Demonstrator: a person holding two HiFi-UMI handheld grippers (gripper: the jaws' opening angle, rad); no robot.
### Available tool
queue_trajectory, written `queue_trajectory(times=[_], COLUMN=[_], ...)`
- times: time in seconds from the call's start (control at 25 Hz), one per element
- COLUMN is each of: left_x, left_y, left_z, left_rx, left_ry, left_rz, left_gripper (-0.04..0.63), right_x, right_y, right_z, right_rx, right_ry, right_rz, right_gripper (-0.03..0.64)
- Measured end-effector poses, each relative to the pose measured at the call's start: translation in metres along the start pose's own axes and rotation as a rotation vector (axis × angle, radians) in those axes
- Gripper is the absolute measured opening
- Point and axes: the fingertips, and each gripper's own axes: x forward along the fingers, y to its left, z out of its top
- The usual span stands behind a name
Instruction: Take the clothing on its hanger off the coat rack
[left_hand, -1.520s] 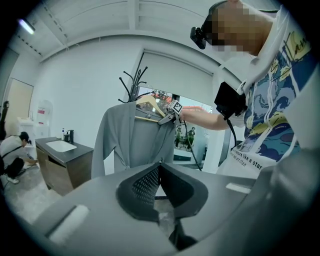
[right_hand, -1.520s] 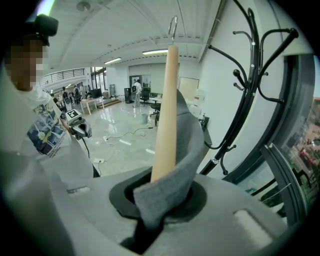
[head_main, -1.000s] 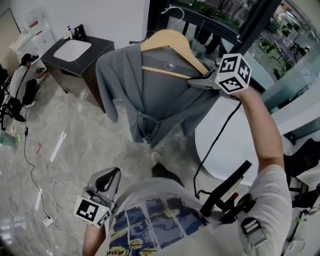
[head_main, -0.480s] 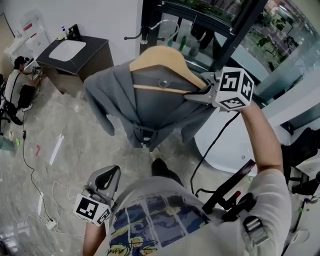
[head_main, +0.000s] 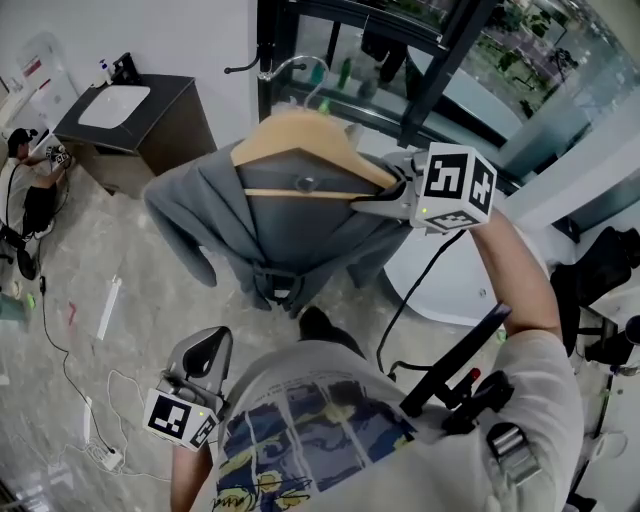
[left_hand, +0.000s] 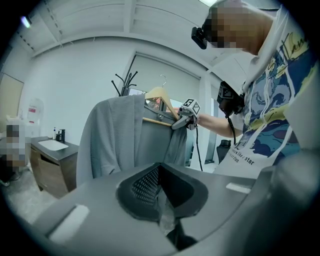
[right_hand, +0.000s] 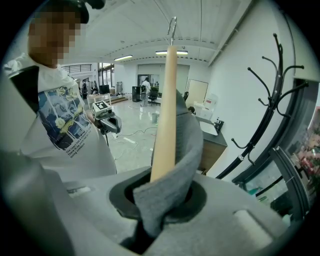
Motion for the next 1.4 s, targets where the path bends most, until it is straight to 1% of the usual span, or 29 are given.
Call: queue_trajectory(times=[0.32, 0.72, 0.88, 1.0, 1.16, 1.4], left_x=[-0.003, 0.0, -0.004, -0.006, -0.007, -0.003], left_y=[-0.003, -0.003, -0.005, -0.003, 0.001, 0.0], left_z=[-0.003, 0.001, -0.004, 0.0, -0.002, -0.001], left_rx=[0.006, -0.006, -0.009, -0.001, -0.01, -0.001], left_ry=[-0.005, 0.001, -0.002, -0.012, -0.014, -0.015], left_rz=[-0.017, -0.002, 0.008, 0.017, 0.03, 0.024], left_gripper=[0.003, 0.003, 0.003, 0.003, 0.003, 0.003], right_x=[0.006, 0.008, 0.012, 0.013, 0.015, 0.016], right_y=[0.029, 0.037, 0.05, 0.054, 0.064, 0.072], right_z=[0.005, 0.007, 0.001, 0.003, 0.007, 0.007], right_rx=[-0.033, -0.049, -0.048, -0.055, -0.069, -0.081], right_ry=[0.013, 0.007, 0.02, 0.021, 0.009, 0.01], right_rz=[-0.005, 0.015, 0.028, 0.03, 0.051, 0.064], right_gripper=[0.04, 0.04, 0.04, 0.04, 0.04, 0.04])
